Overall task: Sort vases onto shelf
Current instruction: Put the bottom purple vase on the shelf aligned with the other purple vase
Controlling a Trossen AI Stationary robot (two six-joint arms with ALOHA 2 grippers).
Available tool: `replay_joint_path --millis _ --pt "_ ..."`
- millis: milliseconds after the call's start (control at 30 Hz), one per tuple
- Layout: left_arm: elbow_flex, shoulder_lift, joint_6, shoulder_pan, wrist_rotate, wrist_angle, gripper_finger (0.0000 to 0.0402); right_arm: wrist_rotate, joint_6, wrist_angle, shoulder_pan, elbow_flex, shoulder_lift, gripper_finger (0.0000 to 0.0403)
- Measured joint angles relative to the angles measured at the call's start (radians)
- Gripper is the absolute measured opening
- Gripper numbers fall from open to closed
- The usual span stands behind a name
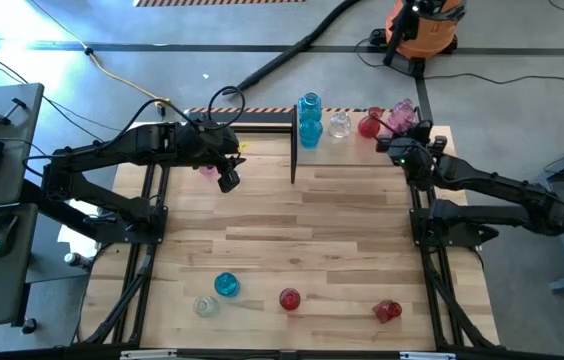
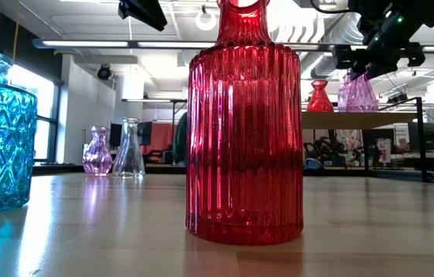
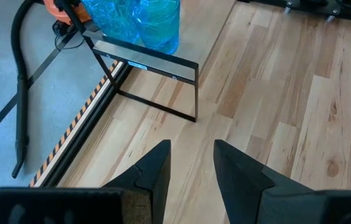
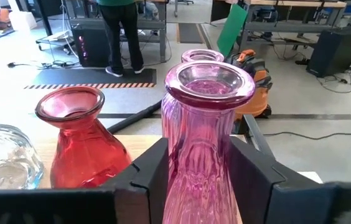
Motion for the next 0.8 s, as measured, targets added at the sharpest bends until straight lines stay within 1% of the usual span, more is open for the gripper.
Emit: replay_joint_path --millis 133,333,800 --pt "0.0 0.0 0.0 0.0 0.0 0.0 0.0113 -0.029 0.001 -0.014 -0.013 0.01 -0.013 0.0127" --pt "0.0 0.0 0.0 0.0 0.0 0.0 0.0113 -0.098 -0.014 -0.124 -0.038 0.087 -0.015 0.0127" --pt "0.0 0.0 0.0 0.0 0.0 0.0 0.0113 -0.099 0.013 -0.141 -0.053 0.093 -0.009 0.0127"
